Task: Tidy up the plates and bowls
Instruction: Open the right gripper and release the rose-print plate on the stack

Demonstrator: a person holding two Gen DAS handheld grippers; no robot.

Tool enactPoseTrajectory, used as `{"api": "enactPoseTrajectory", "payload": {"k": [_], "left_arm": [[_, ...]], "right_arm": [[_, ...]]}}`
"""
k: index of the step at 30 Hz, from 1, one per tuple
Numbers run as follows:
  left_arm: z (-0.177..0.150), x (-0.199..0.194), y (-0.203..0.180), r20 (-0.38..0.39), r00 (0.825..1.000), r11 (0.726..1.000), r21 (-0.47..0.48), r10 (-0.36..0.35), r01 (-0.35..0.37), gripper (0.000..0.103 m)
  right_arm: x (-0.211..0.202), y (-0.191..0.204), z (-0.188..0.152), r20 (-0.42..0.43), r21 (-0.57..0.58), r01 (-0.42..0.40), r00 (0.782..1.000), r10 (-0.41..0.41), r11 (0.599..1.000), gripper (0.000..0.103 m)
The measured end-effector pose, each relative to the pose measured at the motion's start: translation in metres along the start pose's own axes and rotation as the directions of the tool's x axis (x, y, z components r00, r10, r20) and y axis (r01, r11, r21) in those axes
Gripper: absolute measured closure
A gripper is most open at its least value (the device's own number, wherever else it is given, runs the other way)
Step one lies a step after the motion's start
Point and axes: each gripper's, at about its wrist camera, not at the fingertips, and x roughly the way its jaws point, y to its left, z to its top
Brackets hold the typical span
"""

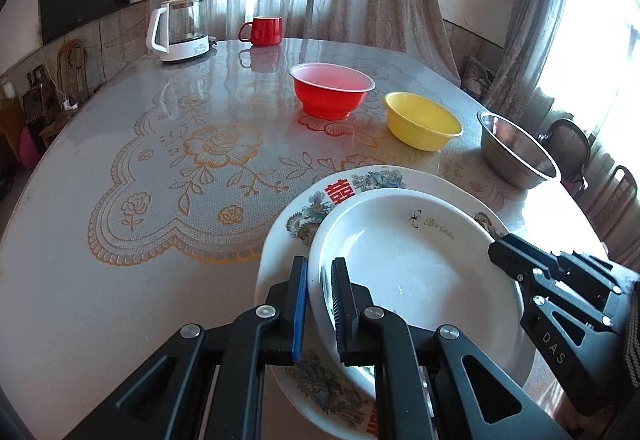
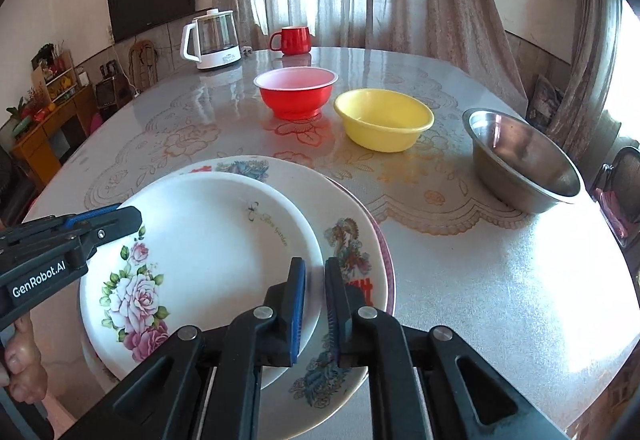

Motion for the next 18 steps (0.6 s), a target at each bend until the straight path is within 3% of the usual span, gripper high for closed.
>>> {"api": "enactPoseTrajectory", "payload": {"k": [2,7,11,14,18], "left_arm": [[-0.002,0.0,-0.002,0.009,1.0,1.0,-0.001,0.003,-0.003,0.092],[-0.002,-0.008,0.003,0.031,0.999,0.999,-0.031,0.034,-0.033,0.092],[-0.006,-0.004,-0.006,0.022,0.999,0.998,0.041,0.04,-0.041,0.091],[-0.007,-0.009,0.001,0.024,1.0,1.0,-0.024,-0.017,0.018,0.081],[-0.006,-0.02,0.013,0.059,0.998,0.996,-0.085,-0.022,0.027,0.08]], "right_arm": [[-0.003,0.001,0.0,0.009,-0.028,0.054,0.999,-0.053,0.998,0.094],[-0.003,-0.005,-0.003,-0.021,-0.01,-0.056,0.998,0.056,0.998,0.089],[-0.002,-0.01,-0.003,-0.022,0.033,-0.051,0.998,0.052,0.998,0.094],[-0.009,-0.022,-0.001,-0.015,0.114,-0.101,0.995,0.103,0.988,0.087],[-0.014,-0.054,-0.004,0.013,0.29,-0.176,0.983,0.18,0.941,0.074]]}}
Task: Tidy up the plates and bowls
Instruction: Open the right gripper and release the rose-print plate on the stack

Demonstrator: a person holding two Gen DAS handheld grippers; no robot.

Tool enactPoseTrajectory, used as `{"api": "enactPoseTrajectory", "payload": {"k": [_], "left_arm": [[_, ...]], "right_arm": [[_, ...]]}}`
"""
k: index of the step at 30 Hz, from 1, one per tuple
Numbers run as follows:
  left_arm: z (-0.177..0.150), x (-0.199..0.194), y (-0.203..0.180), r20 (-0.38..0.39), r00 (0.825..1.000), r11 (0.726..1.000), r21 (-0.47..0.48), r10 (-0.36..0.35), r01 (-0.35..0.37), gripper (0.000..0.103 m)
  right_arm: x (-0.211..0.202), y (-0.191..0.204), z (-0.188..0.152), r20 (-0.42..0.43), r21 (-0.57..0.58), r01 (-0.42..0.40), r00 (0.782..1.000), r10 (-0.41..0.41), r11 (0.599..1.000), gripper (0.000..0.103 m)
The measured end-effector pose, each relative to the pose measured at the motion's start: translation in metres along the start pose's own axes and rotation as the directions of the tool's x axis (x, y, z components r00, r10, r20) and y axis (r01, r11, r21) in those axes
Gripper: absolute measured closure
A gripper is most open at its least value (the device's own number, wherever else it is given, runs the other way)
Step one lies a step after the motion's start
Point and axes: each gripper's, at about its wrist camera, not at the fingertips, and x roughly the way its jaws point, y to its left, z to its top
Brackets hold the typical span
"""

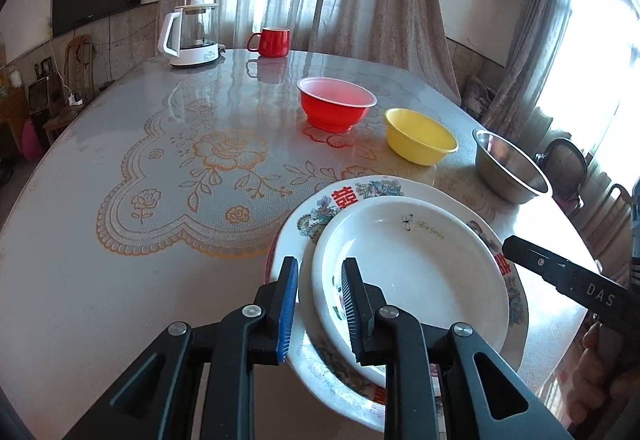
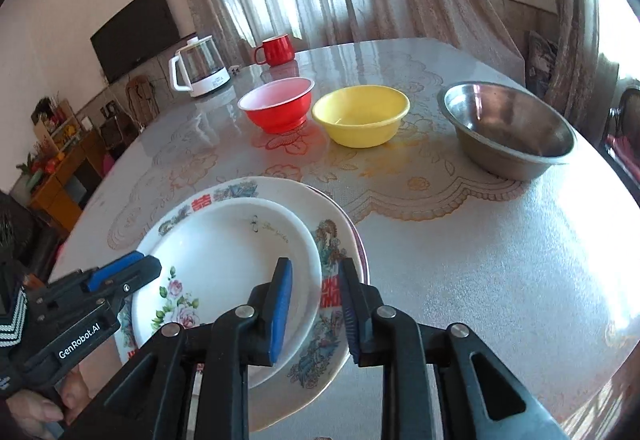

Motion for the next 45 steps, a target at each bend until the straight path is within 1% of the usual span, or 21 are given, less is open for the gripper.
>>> {"api": "enactPoseTrajectory", "payload": {"k": [1,4,7,9,10,13,16,18,22,24,25,26,27,29,30,31,34,38,45], "left_arm": [[0.001,-0.003,0.004,0.008,1.0,1.0,-0.019,0.003,-0.003,0.08],[0.004,-0.011,0.014,0.032,0.999,0.998,-0.054,0.032,-0.031,0.076],[0.003,-0.006,0.021,0.003,0.998,0.997,-0.061,0.056,-0.056,0.075],[-0.001,0.002,0.022,-0.038,0.997,0.996,-0.052,0.065,-0.066,0.074],[-0.004,0.007,0.022,-0.062,0.997,0.998,-0.051,0.044,-0.047,0.068],[-0.008,0.007,0.02,-0.05,0.997,0.997,-0.044,0.054,-0.056,0.066],[-0.008,0.008,0.025,-0.054,0.998,0.997,-0.068,0.032,-0.035,0.066],[-0.008,0.007,0.026,-0.054,0.998,0.997,-0.074,0.027,-0.031,0.066],[-0.009,0.006,0.03,-0.052,0.998,0.996,-0.083,0.033,-0.037,0.063],[-0.009,0.004,0.031,-0.048,0.998,0.995,-0.085,0.045,-0.049,0.064],[-0.009,0.003,0.032,-0.046,0.998,0.995,-0.089,0.049,-0.053,0.066],[-0.009,0.003,0.033,-0.048,0.998,0.995,-0.091,0.044,-0.048,0.066],[-0.009,0.003,0.034,-0.049,0.998,0.994,-0.098,0.035,-0.039,0.067],[-0.01,0.002,0.034,-0.046,0.999,0.994,-0.101,0.025,-0.03,0.071],[-0.01,0.002,0.032,-0.041,0.999,0.995,-0.092,0.026,-0.029,0.074],[-0.011,0.002,0.03,-0.036,0.999,0.996,-0.084,0.03,-0.033,0.075],[-0.011,0.002,0.032,-0.036,0.999,0.995,-0.095,0.019,-0.022,0.075],[-0.01,0.002,0.035,-0.042,0.999,0.995,-0.103,0.006,-0.01,0.075],[-0.011,0.001,0.033,-0.037,0.999,0.996,-0.088,0.016,-0.019,0.075]], "right_arm": [[-0.001,-0.007,0.001,0.006,0.037,-0.003,1.0,0.003,0.999,0.07],[0.001,-0.025,0.003,-0.003,0.124,-0.021,1.0,0.021,0.992,0.066],[0.011,-0.034,-0.002,-0.036,0.176,-0.039,0.998,0.046,0.984,0.066],[0.018,-0.036,-0.005,-0.061,0.198,-0.045,0.996,0.058,0.979,0.066],[0.02,-0.036,-0.006,-0.066,0.203,-0.049,0.996,0.063,0.978,0.066],[0.018,-0.039,-0.007,-0.064,0.215,-0.064,0.995,0.079,0.974,0.066],[0.018,-0.037,-0.006,-0.069,0.206,-0.065,0.994,0.081,0.976,0.069],[0.019,-0.037,-0.006,-0.073,0.208,-0.069,0.994,0.086,0.976,0.069],[0.022,-0.037,-0.004,-0.081,0.216,-0.077,0.992,0.096,0.973,0.069],[0.023,-0.036,-0.004,-0.083,0.219,-0.079,0.992,0.099,0.973,0.069],[0.024,-0.036,-0.004,-0.088,0.23,-0.091,0.99,0.114,0.969,0.07],[0.025,-0.036,-0.004,-0.093,0.245,-0.11,0.986,0.136,0.963,0.071],[0.026,-0.036,-0.005,-0.093,0.243,-0.113,0.986,0.139,0.963,0.069],[0.025,-0.034,-0.006,-0.088,0.229,-0.111,0.987,0.134,0.967,0.069],[0.025,-0.036,-0.006,-0.09,0.239,-0.118,0.986,0.143,0.964,0.069],[0.026,-0.037,-0.006,-0.091,0.25,-0.126,0.984,0.153,0.96,0.069],[0.027,-0.041,-0.007,-0.091,0.282,-0.141,0.981,0.173,0.949,0.069],[0.026,-0.037,-0.006,-0.098,0.266,-0.127,0.983,0.158,0.956,0.069],[0.025,-0.035,-0.006,-0.1,0.259,-0.115,0.984,0.145,0.959,0.069]]}}
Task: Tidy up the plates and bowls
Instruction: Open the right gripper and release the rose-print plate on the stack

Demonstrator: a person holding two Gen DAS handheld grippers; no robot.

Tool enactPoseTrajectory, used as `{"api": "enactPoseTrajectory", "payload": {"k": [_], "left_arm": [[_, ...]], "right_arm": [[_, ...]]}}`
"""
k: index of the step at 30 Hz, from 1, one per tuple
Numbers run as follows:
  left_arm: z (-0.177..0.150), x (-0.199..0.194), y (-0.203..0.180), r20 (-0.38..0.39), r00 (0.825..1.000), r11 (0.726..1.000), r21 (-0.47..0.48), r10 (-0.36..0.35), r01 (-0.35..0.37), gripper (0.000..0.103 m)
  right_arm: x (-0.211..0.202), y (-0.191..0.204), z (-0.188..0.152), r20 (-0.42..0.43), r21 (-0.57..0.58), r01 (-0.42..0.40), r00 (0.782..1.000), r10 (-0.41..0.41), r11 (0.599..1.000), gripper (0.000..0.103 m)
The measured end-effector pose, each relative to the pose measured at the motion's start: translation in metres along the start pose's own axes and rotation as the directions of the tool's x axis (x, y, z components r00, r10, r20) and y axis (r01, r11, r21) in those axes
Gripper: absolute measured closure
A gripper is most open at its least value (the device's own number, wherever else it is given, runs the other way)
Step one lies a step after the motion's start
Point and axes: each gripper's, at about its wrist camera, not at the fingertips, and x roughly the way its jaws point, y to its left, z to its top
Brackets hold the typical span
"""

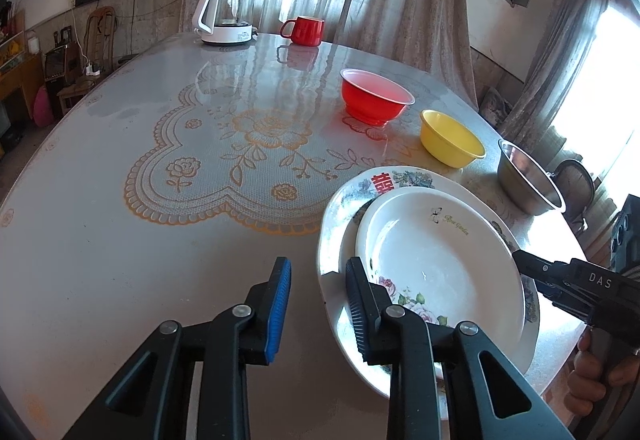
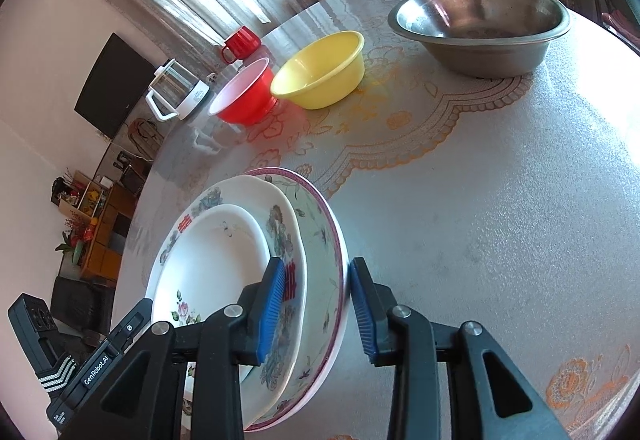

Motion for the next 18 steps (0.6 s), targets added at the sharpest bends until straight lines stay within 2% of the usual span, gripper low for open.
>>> {"api": "enactPoseTrajectory", "payload": {"k": [2,5,9,14,18], "left_arm": [[0.0,0.0,0.001,-0.002,1.0,1.0,-0.004,0.0,0.0,0.075],[0.001,-0.001,0.001,-0.008,1.0,1.0,-0.003,0.002,-0.002,0.075],[0.002,-0.001,-0.001,-0.012,1.0,1.0,0.006,0.017,-0.017,0.075],[0.003,-0.001,-0.005,-0.008,0.999,0.999,0.031,0.043,-0.043,0.075],[0.004,-0.009,-0.005,0.022,0.999,0.999,0.018,0.037,-0.037,0.073]], "right_arm": [[0.0,0.001,0.0,0.002,0.018,0.01,1.0,-0.01,1.0,0.068],[0.001,0.009,0.0,0.007,-0.018,0.053,0.999,-0.053,0.998,0.067],[0.001,0.005,0.001,-0.008,-0.015,0.024,1.0,-0.024,1.0,0.067],[0.0,0.009,-0.002,0.008,-0.08,0.037,0.999,-0.037,0.996,0.067],[-0.002,0.023,-0.007,0.047,-0.185,0.104,0.994,-0.097,0.977,0.066]]}}
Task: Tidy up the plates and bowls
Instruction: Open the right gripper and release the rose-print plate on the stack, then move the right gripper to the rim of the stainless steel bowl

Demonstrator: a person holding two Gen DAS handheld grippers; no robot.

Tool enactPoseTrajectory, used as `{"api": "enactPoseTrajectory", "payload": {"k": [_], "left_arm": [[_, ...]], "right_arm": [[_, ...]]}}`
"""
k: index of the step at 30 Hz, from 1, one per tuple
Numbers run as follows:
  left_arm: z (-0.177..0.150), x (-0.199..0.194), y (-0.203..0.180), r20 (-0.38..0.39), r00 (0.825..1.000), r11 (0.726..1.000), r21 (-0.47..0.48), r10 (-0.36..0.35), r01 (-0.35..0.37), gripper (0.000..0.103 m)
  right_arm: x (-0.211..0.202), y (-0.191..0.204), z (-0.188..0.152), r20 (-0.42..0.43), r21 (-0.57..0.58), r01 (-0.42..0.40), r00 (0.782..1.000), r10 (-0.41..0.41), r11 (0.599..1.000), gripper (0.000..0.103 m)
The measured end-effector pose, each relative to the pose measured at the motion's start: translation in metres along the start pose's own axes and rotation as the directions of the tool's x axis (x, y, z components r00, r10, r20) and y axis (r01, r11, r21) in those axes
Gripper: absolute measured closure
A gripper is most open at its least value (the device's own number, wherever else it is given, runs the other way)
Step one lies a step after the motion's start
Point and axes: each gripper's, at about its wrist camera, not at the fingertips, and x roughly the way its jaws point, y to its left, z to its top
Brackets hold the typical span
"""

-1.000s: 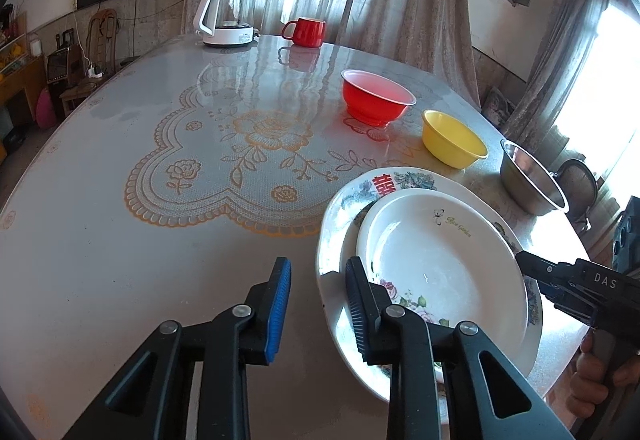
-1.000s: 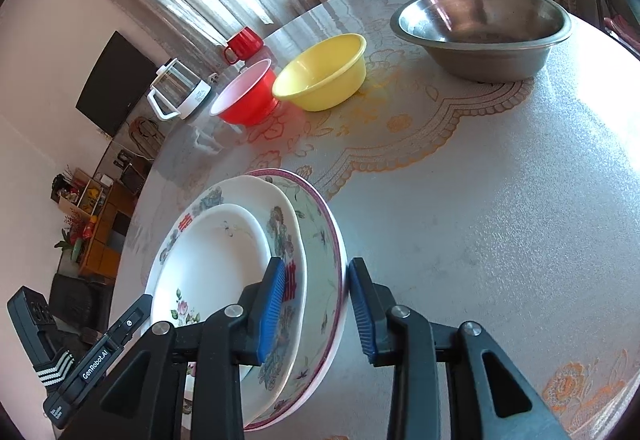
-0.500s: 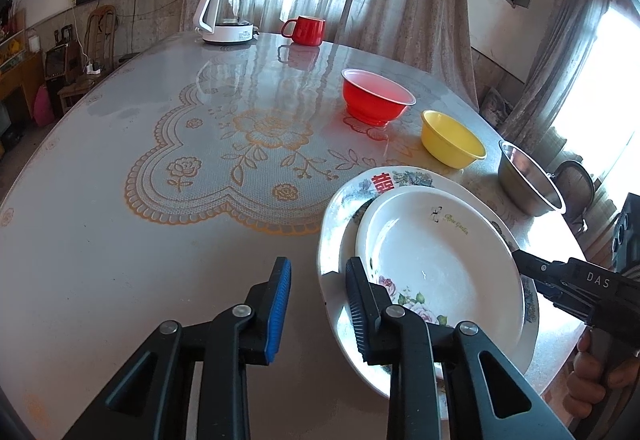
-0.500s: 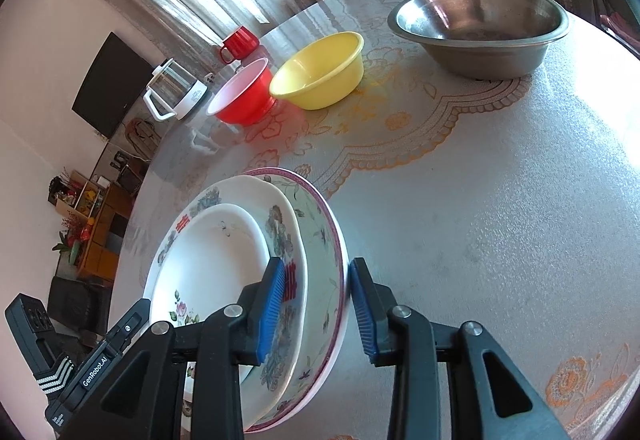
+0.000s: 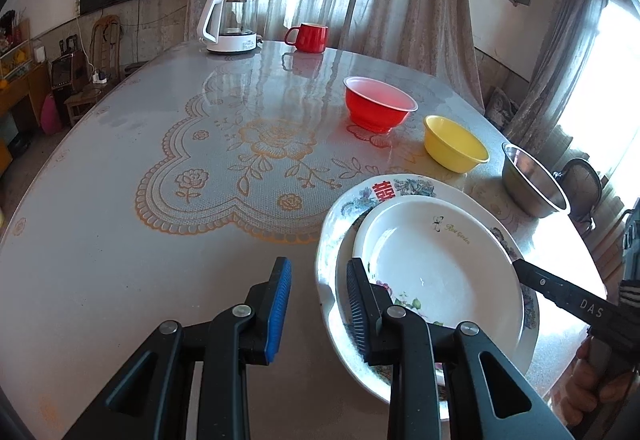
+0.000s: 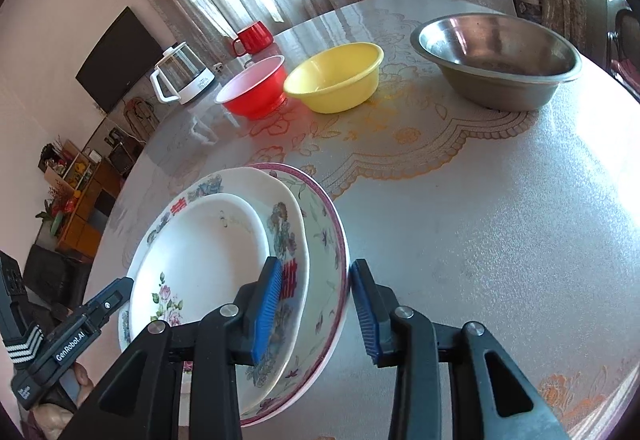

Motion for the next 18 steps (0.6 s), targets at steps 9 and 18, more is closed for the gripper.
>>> {"api": "enactPoseTrajectory", "payload": {"k": [9,18], "left_arm": [[0.005,-0.007,-0.018,0.015,1.0,0.999,0.053,0.009,-0.009,0.068],[0.007,-0.008,-0.018,0.034,0.999,0.999,0.016,0.036,-0.037,0.06]], "right_arm": [[-0.01,0.019,-0.004,0.051,-0.162,0.116,0.993,-0.109,0.98,0.066],[-0.031,0.026,0.002,0.114,-0.198,0.141,0.986,-0.12,0.97,0.06]]}}
